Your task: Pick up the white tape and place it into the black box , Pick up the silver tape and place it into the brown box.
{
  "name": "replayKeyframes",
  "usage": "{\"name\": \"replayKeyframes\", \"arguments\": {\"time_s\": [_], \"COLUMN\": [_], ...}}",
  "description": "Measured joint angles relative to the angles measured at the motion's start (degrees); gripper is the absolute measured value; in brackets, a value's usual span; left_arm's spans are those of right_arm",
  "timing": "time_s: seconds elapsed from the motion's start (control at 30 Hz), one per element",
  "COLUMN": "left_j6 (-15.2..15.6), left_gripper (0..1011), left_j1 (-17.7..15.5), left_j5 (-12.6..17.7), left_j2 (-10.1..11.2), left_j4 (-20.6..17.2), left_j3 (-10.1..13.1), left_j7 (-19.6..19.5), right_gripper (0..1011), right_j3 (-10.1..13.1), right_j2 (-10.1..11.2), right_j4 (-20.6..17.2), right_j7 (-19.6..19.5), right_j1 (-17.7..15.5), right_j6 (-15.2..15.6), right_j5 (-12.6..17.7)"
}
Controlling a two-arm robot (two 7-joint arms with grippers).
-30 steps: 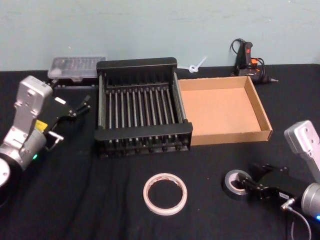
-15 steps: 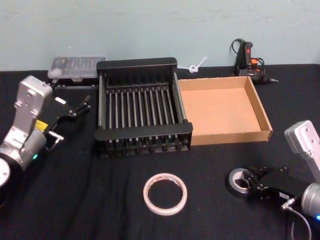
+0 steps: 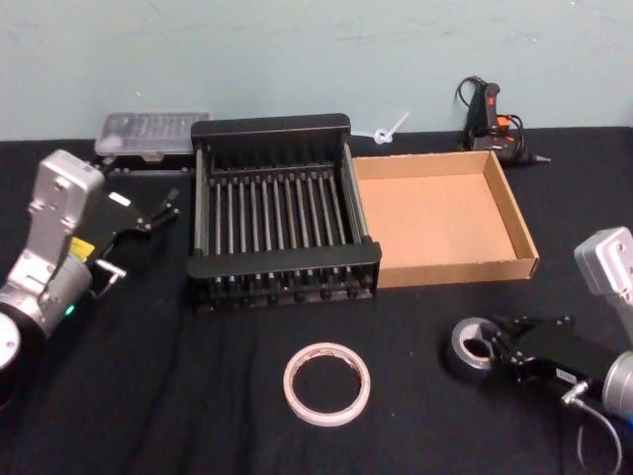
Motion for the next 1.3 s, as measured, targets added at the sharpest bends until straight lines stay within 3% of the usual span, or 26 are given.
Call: {"name": "replayKeyframes", "arguments": {"time_s": [0.27,0.73,1.07,1.3], "left_j6": [0.0,0.0,0.0,0.0], "left_gripper": [1001,1001,1001,1001], "left_j1": [0.0,0.0,0.0,0.0], "left_j5": [0.0,0.0,0.0,0.0], "left_j2": [0.0,0.0,0.0,0.0], "left_j4": [0.0,0.0,0.0,0.0], "left_j3": [0.0,0.0,0.0,0.0], "left_j7": [0.0,0.0,0.0,0.0], "right_gripper": [148,148,148,148], "right_j3": [0.9,0.7,-2.1,-4.8], "right_j2": [-0.1,-1.9,-4.8,-7.9], "right_j4": [-0.7,2.0,7.9,14.4], "right_j7": [0.5,0.5,0.5,0.0], "right_j1": [1.4,9.2,17.6,24.4], "right_j6": [-1.7,-1.7,0.5,2.2], "right_j5": [0.3,0.9,0.5,-0.8]}}
